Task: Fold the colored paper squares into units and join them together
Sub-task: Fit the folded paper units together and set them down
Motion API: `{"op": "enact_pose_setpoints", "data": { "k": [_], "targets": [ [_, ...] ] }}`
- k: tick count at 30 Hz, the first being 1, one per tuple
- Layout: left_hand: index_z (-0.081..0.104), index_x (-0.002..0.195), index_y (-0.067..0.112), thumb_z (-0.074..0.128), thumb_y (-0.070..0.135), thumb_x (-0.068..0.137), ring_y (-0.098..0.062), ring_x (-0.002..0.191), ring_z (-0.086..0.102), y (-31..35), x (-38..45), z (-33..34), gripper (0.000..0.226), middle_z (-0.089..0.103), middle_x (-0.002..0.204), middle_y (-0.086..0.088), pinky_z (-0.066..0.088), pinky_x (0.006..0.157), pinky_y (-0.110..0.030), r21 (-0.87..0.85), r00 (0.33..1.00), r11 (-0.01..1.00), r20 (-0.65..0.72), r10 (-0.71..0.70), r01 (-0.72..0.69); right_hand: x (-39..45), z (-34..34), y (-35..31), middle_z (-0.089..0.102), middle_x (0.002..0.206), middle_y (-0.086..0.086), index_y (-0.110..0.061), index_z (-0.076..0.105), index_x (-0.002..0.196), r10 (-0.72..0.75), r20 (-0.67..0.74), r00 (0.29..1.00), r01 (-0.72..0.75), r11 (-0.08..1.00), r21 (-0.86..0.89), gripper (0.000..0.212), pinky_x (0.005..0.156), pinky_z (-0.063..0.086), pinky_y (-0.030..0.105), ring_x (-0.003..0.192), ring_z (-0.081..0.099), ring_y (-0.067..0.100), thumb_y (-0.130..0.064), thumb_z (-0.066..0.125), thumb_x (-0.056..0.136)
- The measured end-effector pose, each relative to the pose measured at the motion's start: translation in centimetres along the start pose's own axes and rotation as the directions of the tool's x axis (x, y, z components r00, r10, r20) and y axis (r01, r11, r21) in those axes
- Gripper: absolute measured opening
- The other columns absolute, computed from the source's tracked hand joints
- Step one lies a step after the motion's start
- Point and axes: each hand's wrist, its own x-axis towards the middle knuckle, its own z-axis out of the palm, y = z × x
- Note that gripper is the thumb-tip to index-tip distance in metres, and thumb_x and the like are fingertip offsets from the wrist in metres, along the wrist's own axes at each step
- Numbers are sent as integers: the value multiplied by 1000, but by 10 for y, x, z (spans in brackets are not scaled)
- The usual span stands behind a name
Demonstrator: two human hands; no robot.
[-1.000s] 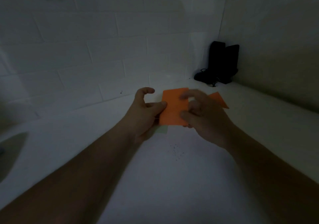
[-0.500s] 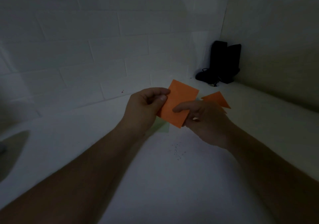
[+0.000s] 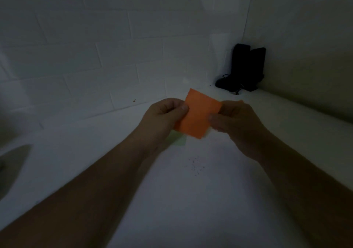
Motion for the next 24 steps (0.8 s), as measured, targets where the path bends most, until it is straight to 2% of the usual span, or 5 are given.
{"op": "enact_pose_setpoints", "data": {
  "k": [6, 10, 15, 19, 24],
  "targets": [
    [74, 96, 26, 63, 28, 102, -24, 71, 63, 3, -4, -1, 13, 69, 86, -14, 53, 65, -36, -14, 996, 998, 64, -66, 67, -3, -2, -4, 70, 86, 9, -19, 66, 95, -3, 259, 966, -74, 955, 286, 36, 74, 53, 40, 78, 65, 23, 10, 60, 75],
    [76, 114, 14, 68, 27, 97, -41, 97, 73, 4, -5, -5, 22, 75, 107, -20, 61, 85, -55, 1, 981, 993, 160, -114, 115, -5, -8, -3, 73, 112, 8, -41, 56, 129, -12, 273, 962, -59, 966, 252, 62, 79, 61, 41, 102, 72, 25, 1, 69, 85],
    [76, 117, 28, 74, 39, 87, -31, 81, 68, 6, -6, -8, 32, 71, 92, -24, 56, 81, -45, 35, 983, 991, 125, -135, 132, -6, -4, -1, 74, 95, 8, -20, 80, 80, -43, 187, 981, 34, 998, 50, 44, 80, 63, 43, 97, 71, 28, 22, 65, 80],
    [68, 128, 27, 62, 37, 101, -16, 76, 60, 13, -2, -8, 30, 63, 100, -7, 57, 66, -28, -269, 947, 909, 44, -320, 319, -6, 0, -4, 77, 79, -7, -16, 76, 79, -121, -9, 993, 121, 992, -21, 29, 73, 58, 18, 81, 74, 8, 13, 76, 77],
    [73, 119, 20, 72, 6, 84, -21, 91, 71, 15, -3, -5, 38, 76, 105, -8, 62, 86, -32, -515, 939, 786, 225, -261, 342, -3, 2, 4, 74, 82, -7, -26, 75, 78, -271, -162, 949, 227, 942, -247, 28, 72, 57, 17, 77, 70, 6, 0, 84, 74]
  ]
}}
